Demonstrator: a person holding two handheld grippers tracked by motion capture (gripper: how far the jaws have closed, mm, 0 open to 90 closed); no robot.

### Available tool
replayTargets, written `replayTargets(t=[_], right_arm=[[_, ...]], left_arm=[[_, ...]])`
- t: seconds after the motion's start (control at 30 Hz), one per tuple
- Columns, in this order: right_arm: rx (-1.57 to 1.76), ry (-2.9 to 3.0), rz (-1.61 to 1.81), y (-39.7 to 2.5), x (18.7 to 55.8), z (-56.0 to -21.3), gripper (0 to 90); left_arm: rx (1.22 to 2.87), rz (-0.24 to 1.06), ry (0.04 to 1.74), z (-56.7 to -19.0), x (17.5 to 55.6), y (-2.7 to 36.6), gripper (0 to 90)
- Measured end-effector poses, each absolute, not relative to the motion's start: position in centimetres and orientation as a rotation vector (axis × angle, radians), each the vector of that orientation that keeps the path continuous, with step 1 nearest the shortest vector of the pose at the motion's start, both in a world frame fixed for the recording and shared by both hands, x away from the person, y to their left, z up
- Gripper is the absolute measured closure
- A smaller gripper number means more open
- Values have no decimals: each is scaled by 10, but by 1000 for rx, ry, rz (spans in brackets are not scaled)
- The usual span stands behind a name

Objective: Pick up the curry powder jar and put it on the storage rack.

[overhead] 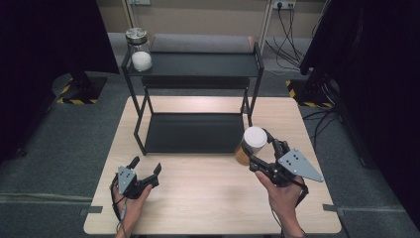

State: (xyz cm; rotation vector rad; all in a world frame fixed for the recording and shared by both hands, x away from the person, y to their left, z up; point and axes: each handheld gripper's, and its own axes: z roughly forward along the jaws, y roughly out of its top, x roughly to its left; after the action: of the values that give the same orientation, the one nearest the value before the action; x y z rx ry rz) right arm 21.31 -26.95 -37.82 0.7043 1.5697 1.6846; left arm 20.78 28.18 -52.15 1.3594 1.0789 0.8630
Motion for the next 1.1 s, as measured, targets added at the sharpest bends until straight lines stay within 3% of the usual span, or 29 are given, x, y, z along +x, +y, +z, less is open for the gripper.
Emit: replayTargets(t=[1.1], right_arm=[[688, 1500, 1692, -263, 222, -351, 342]], left_arm=[[1362, 862, 1078, -521, 208, 282, 115]])
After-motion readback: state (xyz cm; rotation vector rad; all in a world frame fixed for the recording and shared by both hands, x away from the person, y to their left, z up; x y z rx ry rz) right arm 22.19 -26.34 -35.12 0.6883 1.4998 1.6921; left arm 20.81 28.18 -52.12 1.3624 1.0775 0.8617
